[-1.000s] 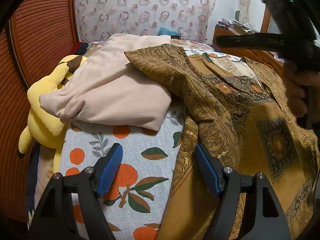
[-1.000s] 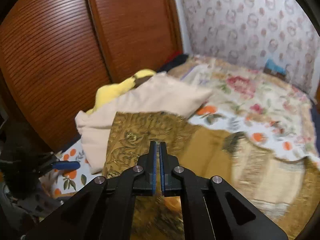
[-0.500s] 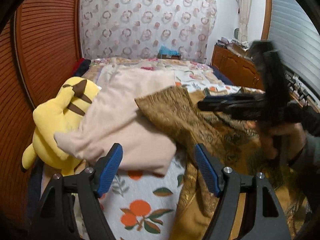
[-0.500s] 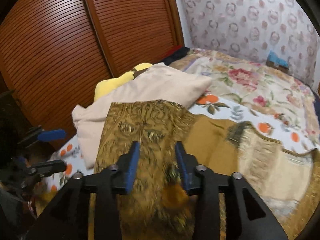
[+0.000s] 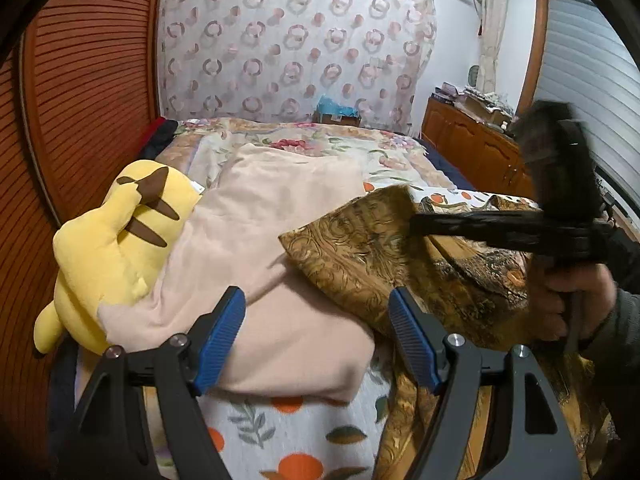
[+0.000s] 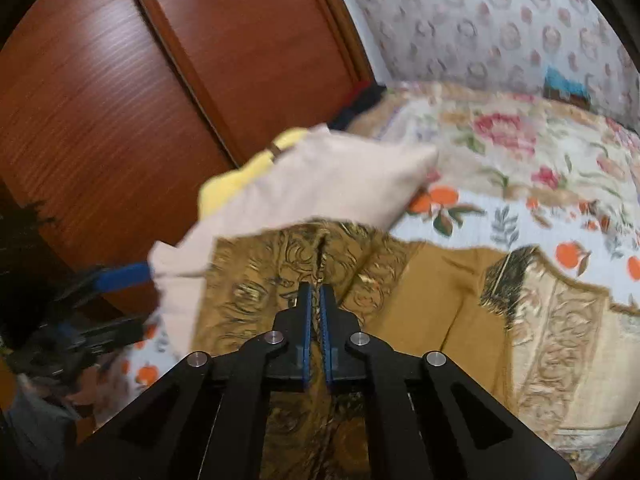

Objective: Fold small clothes

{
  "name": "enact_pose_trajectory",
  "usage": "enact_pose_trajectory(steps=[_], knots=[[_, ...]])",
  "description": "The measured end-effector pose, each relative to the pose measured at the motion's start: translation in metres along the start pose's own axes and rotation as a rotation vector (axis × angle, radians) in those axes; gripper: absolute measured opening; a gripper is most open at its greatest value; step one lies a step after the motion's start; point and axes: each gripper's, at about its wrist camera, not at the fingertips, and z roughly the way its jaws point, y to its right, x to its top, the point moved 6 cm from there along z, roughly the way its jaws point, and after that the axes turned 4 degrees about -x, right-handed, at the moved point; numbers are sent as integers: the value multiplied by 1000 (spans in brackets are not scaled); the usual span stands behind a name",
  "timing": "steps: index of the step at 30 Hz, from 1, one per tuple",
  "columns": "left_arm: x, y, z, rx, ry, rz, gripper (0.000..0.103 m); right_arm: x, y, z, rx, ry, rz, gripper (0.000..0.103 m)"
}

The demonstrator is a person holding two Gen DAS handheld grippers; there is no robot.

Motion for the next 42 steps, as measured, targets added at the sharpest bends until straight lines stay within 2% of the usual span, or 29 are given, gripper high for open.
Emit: enact_pose_trajectory(steps=[4,6,14,18,21,24,26,27,28,30,35,40,42], knots=[[9,-3,15,21,-27,3,75,8,-1,-32,-59,57,-34,1],[13,-1,22,13,-39,9,75,6,7,-44,-134,44,-38,1],[21,17,47,-32,-78,19,75,-18,31,-60,-281,-41,-16,1],[25,26,53,-70,-84,20,75,-24,33,-75,-282,-16,-16,3],[27,29,64,-87,-102,6,75,-22,36,-83,-283,-1,-2,15],[27,31,76,-97,-132,-7,65,-23,38,-89,-294,2,-14,16],[27,33,82,-86,-149,1,46,-26,41,-93,-311,0,-22,17],[27,34,83,-77,-156,5,25,-30,42,-97,-316,0,-29,17],[28,34,83,-68,-158,11,11,-31,43,-97,-318,0,-31,17],[34,38,74,-67,-129,37,1,-37,45,-102,-321,0,-37,17],[71,35,36,-30,-11,83,1,-49,44,-108,-309,0,-48,17],[90,17,32,43,-13,101,0,-58,35,-104,-284,-10,-53,17],[89,15,31,42,-21,95,0,-61,32,-104,-276,-8,-57,18]])
